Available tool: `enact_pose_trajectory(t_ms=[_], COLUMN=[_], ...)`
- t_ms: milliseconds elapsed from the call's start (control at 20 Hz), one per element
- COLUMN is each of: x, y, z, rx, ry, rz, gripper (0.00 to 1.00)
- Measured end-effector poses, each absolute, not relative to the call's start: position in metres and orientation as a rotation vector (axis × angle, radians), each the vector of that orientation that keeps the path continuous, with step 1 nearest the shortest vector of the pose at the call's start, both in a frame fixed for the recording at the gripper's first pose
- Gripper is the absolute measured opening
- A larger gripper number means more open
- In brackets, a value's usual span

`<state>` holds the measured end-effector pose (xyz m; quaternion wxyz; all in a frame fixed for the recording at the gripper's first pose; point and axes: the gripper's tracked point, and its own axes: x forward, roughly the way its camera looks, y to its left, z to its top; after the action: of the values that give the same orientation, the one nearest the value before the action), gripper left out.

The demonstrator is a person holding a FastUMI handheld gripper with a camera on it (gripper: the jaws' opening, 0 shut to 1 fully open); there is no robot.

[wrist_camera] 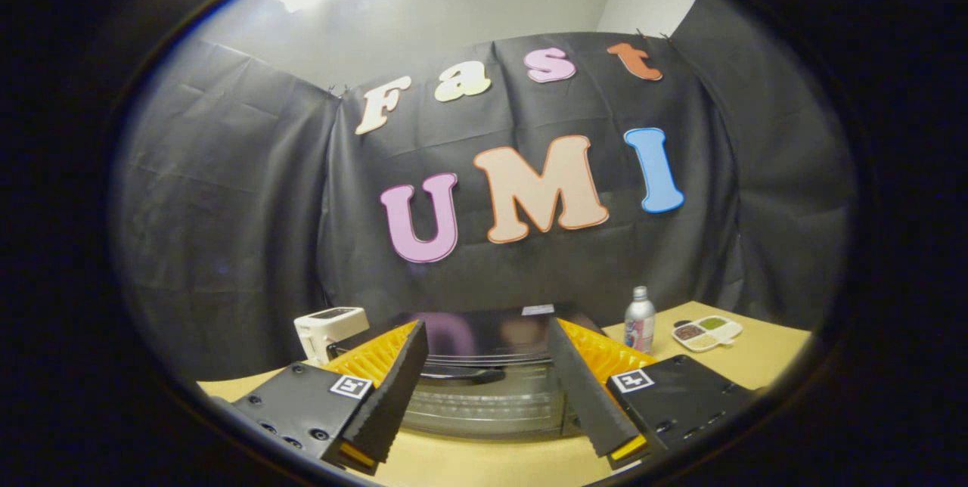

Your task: Open the toaster oven, put the food inside, and close the toaster oven door.

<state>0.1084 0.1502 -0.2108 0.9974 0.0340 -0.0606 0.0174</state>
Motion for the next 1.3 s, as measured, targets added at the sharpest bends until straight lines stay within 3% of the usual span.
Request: enact_pose_trajectory(t_ms=[550,1300], x=[0.166,0.138], y=[0.189,0.189], z=[-0.258,-0.261], rx=[0.021,0.028], ry=[-0.075,-0.121], rz=[-0.008,-0.009], gripper=[0.98,0.98])
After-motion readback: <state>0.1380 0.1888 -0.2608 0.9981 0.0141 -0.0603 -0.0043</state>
